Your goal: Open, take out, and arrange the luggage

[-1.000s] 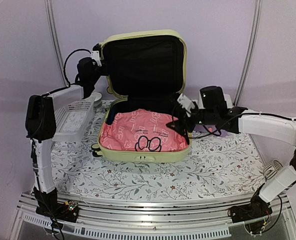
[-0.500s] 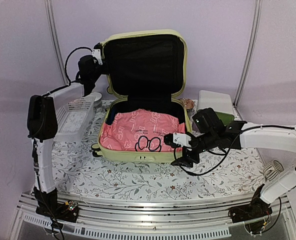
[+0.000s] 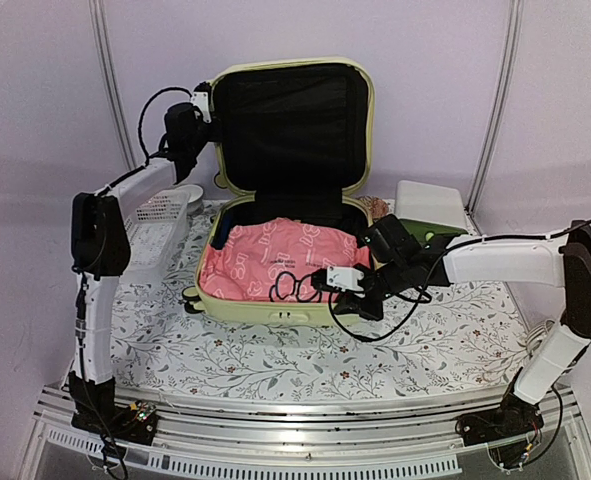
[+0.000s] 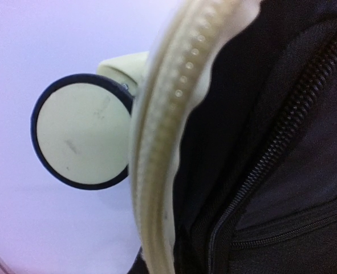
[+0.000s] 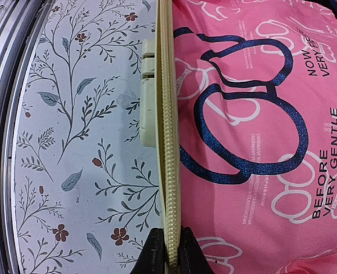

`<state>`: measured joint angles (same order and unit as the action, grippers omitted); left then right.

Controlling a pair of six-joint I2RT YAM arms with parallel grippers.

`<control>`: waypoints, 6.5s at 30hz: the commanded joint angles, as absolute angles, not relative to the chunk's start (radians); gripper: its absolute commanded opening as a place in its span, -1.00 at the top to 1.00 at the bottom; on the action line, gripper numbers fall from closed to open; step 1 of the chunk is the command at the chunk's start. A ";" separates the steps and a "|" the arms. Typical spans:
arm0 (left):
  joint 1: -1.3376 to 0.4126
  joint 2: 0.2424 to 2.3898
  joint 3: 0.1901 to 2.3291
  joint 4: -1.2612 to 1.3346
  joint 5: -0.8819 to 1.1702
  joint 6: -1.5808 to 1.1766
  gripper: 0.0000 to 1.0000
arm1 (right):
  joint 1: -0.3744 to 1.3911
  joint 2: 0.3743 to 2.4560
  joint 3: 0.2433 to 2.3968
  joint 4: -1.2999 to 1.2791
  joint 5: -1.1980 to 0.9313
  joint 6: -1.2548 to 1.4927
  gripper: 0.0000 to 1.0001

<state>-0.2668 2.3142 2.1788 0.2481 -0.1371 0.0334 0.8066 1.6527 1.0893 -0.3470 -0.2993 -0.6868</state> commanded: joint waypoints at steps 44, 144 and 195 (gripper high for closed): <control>-0.273 2.138 2.001 0.422 -0.194 0.078 -0.85 | 0.625 1.769 1.256 -0.325 -0.308 -0.723 0.11; -0.480 1.122 0.885 -0.636 -0.130 -0.554 -0.74 | 0.412 1.199 0.835 -0.124 -0.316 0.297 -0.99; -0.256 2.305 1.980 -0.370 0.890 0.203 -0.84 | 0.368 1.624 1.321 -0.342 -0.673 -0.045 -0.87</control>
